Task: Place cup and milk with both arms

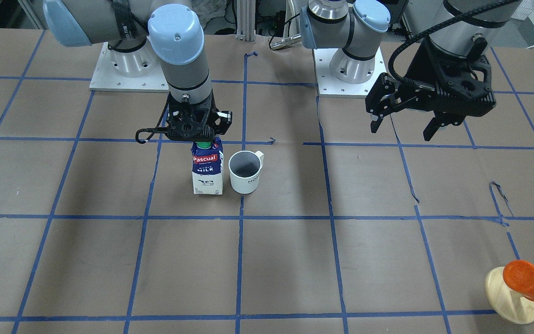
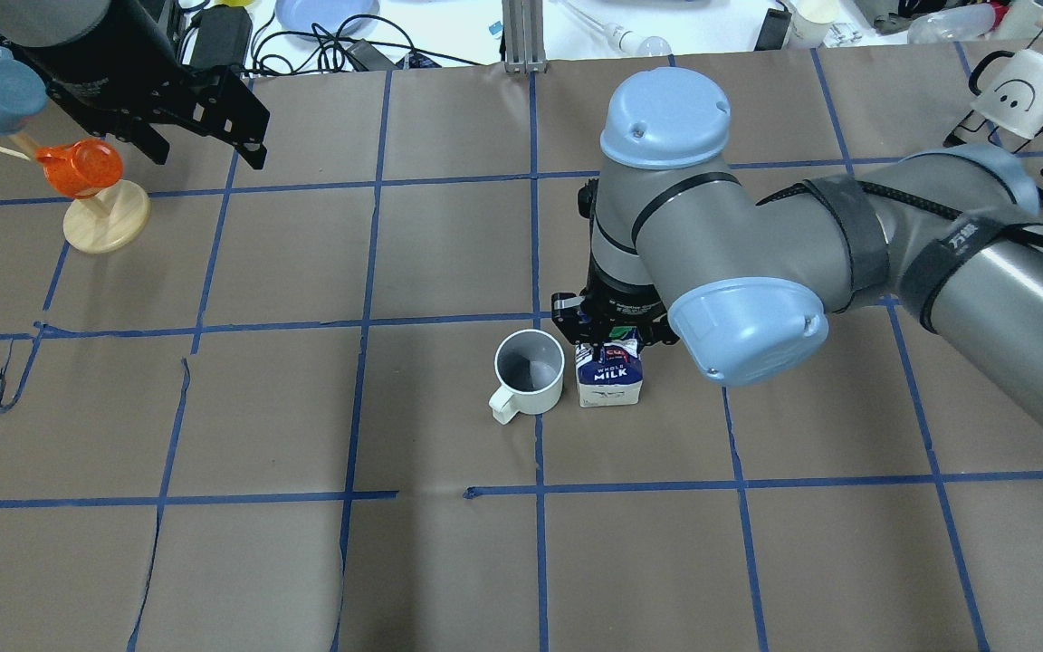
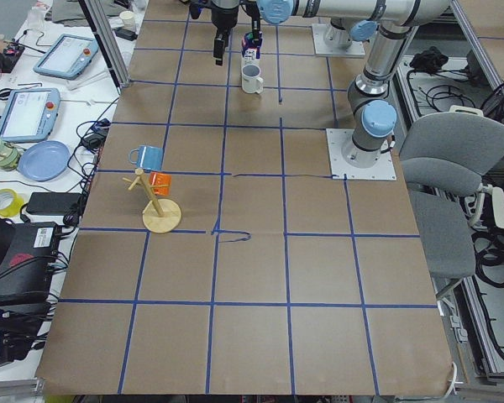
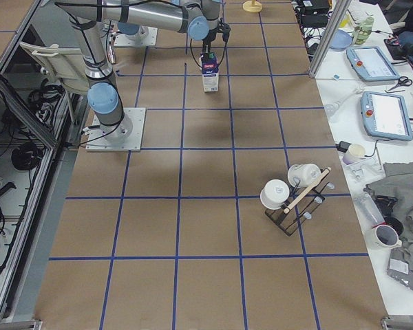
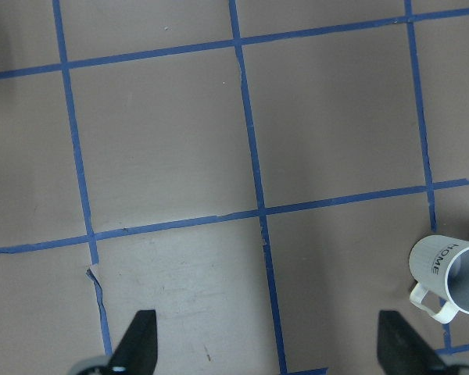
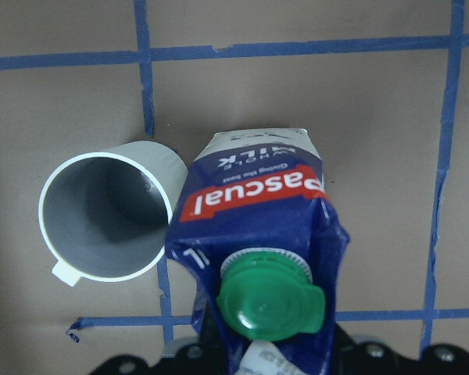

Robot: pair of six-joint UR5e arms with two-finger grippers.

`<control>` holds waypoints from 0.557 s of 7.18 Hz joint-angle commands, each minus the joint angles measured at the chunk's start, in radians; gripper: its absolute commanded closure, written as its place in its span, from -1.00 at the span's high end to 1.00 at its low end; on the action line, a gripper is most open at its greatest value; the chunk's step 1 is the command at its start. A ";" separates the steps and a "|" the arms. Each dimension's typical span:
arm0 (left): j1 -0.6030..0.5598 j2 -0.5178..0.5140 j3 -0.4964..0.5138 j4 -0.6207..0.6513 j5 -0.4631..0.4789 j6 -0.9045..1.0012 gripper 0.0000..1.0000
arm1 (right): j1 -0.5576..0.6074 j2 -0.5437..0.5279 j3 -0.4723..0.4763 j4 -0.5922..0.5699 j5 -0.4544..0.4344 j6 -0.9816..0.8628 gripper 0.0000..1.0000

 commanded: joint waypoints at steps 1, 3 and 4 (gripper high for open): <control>0.000 -0.002 0.000 -0.001 0.001 -0.001 1.00 | 0.002 0.013 0.005 0.002 -0.002 0.000 0.66; 0.000 -0.004 0.000 -0.001 0.001 -0.001 1.00 | -0.016 0.004 -0.018 0.000 -0.017 -0.015 1.00; -0.002 -0.004 0.000 -0.001 0.001 -0.001 1.00 | -0.027 0.004 -0.081 0.005 -0.020 -0.041 1.00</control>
